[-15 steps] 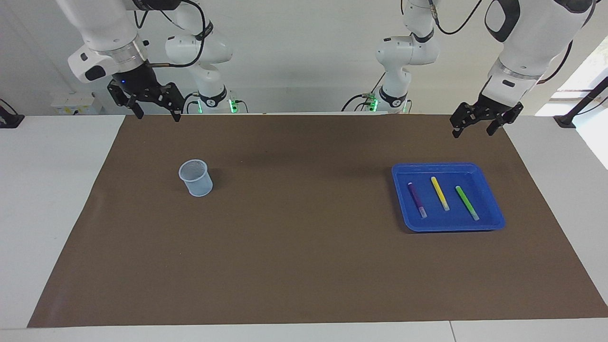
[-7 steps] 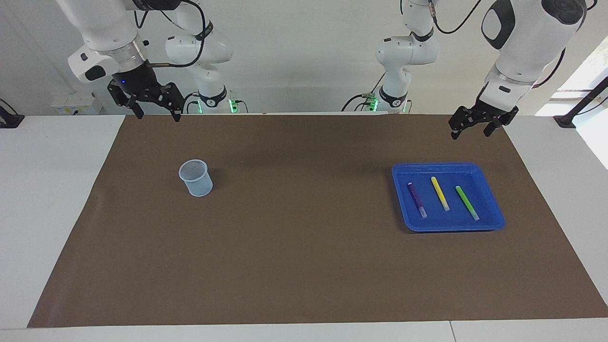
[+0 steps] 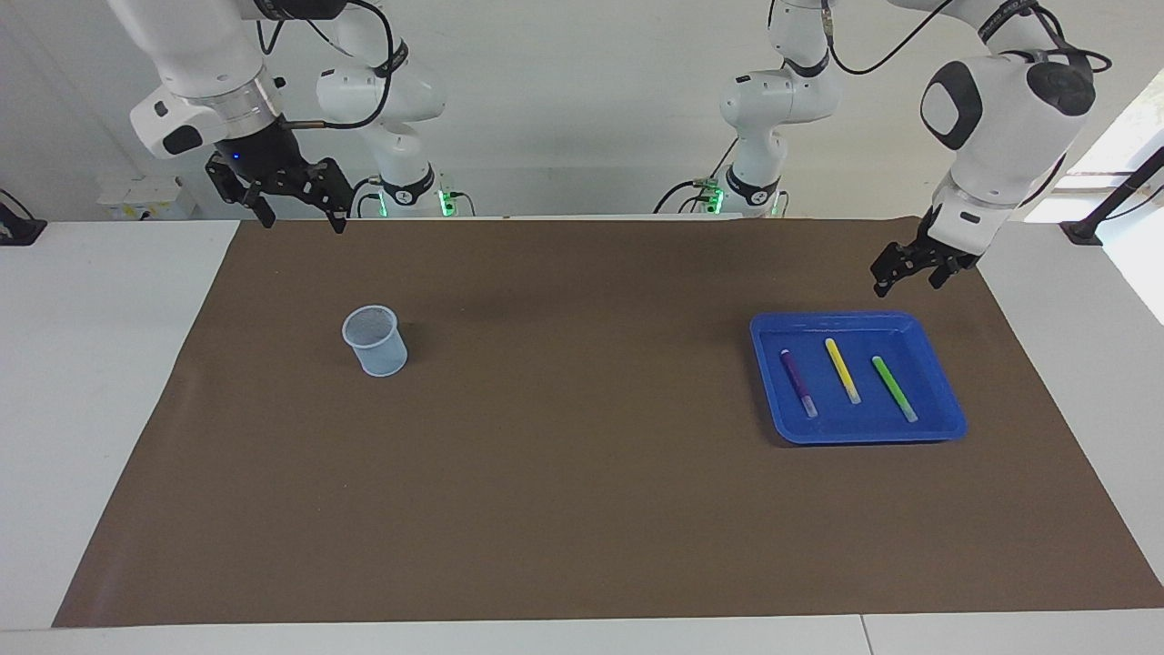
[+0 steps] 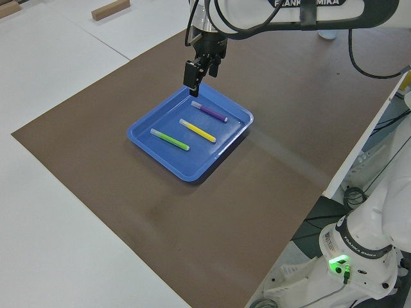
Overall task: Transfer and insert pens with both arms
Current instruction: 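Lower the left gripper into the tray and grasp the green pen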
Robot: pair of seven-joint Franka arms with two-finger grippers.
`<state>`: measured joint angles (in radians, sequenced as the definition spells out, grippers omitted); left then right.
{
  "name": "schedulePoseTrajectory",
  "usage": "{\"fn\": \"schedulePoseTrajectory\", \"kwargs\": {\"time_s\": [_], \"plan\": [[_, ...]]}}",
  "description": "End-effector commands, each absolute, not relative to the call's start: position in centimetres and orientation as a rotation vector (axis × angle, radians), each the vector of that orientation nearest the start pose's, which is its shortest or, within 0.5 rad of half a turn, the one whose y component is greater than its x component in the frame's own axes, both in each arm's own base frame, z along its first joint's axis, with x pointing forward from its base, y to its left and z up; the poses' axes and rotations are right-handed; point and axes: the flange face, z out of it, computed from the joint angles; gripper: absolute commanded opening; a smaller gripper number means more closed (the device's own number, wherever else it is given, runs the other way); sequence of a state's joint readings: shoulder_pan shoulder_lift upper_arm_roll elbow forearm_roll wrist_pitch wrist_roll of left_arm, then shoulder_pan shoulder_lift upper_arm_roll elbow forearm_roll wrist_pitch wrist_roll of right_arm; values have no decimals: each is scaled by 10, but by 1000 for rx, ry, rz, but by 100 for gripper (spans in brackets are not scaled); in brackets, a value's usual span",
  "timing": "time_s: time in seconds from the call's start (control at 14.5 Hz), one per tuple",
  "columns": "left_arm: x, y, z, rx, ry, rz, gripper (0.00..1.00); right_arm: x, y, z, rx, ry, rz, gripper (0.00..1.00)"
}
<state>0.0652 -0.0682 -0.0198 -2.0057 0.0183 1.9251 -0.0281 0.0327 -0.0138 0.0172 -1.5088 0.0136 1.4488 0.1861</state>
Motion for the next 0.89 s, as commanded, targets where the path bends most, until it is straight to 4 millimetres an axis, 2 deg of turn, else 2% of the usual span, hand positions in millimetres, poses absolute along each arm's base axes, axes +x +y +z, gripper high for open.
{"fn": "schedulePoseTrajectory", "kwargs": {"time_s": [0.0, 0.07, 0.21, 0.34, 0.48, 0.83], "plan": [[560, 40, 431, -3115, -85, 18, 100, 536, 28, 653, -3112, 176, 90, 100], [567, 51, 413, -3116, -98, 16, 100, 536, 28, 653, -3112, 176, 90, 100], [580, 60, 376, -3120, -86, 4, 100, 536, 28, 653, -3113, 176, 93, 100], [589, 72, 352, -3120, -115, -24, 100, 536, 29, 653, -3113, 174, 90, 100], [594, 75, 326, -3123, -117, -13, 100, 536, 29, 653, -3113, 174, 93, 100], [595, 74, 301, -3129, -118, 42, 96, 536, 29, 653, -3111, 174, 93, 100]]}}
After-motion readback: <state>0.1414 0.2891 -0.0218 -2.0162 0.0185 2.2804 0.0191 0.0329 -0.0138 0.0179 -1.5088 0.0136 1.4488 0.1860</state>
